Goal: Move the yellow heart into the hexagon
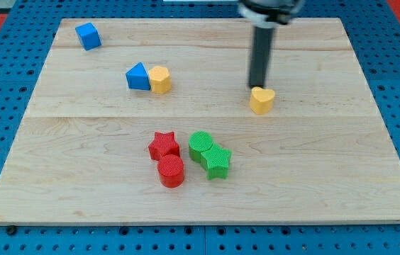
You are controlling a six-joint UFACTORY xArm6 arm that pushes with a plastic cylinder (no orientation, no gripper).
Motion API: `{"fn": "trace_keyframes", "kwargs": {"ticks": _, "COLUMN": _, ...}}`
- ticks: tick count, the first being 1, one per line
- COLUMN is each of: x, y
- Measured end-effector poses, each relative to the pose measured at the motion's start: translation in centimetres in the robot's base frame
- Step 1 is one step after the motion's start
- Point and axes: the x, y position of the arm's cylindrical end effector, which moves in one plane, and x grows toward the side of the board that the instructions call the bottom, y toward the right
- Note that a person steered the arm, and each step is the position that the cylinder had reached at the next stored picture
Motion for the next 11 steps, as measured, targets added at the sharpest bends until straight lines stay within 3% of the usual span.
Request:
{"fn": "trace_keyframes", "kwargs": {"ticks": 1, "x": 2.2, "y": 3.7}}
{"fn": "trace_keyframes", "kwargs": {"ticks": 2, "x": 6.5, "y": 0.9}}
{"fn": "trace_keyframes", "kwargs": {"ticks": 3, "x": 4.7, "y": -4.2}}
{"fn": "trace_keyframes", "kwargs": {"ticks": 4, "x": 2.0, "y": -4.3}}
{"fn": "trace_keyframes", "kwargs": {"ticks": 7, "x": 0.4, "y": -1.1}}
{"fn": "trace_keyframes", "kwargs": {"ticks": 9, "x": -0.1, "y": -11.0}}
{"fn": "trace_keyframes", "kwargs": {"ticks": 11, "x": -2.8, "y": -8.9}}
